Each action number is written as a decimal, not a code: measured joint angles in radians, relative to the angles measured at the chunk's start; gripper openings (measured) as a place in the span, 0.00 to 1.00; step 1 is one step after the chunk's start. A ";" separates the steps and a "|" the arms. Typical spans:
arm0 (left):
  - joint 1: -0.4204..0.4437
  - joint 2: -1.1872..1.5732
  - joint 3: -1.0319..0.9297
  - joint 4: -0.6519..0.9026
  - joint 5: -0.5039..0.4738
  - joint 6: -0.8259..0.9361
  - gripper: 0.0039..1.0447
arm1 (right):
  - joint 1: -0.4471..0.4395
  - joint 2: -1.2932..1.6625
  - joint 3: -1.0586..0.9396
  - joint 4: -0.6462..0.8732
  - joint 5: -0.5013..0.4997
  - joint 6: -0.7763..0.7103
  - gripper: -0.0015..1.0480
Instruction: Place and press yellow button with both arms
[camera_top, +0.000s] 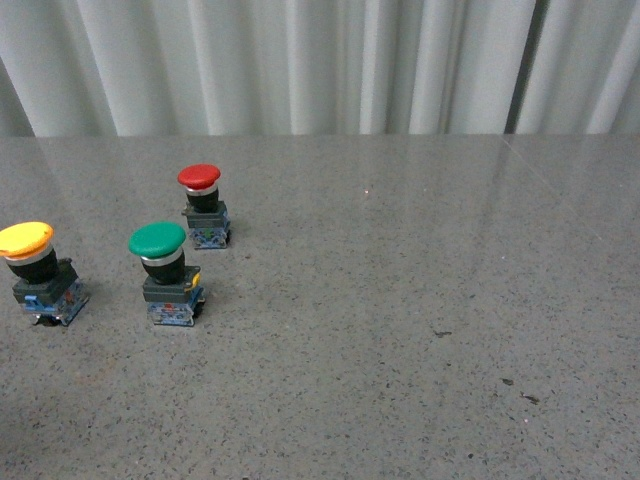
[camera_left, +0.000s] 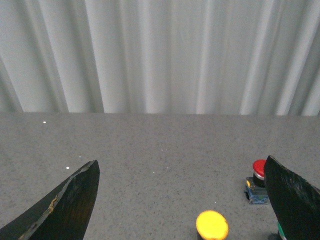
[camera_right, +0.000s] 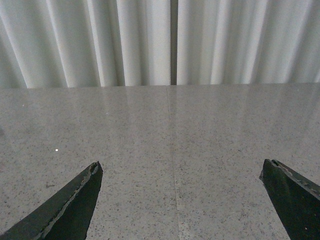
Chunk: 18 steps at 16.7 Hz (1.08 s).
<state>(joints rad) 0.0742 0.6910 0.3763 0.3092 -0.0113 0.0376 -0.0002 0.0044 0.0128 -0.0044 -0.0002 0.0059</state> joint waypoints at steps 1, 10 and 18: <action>-0.003 0.168 0.074 0.066 0.008 0.005 0.94 | 0.000 0.000 0.000 0.000 0.000 0.000 0.94; -0.069 0.792 0.286 0.044 0.050 0.043 0.94 | 0.000 0.000 0.000 0.000 0.000 0.000 0.94; -0.065 0.857 0.235 0.114 0.060 0.099 0.61 | 0.000 0.000 0.000 0.000 0.000 0.000 0.94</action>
<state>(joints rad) 0.0093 1.5478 0.6109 0.4229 0.0486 0.1364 -0.0002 0.0044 0.0128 -0.0044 -0.0002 0.0059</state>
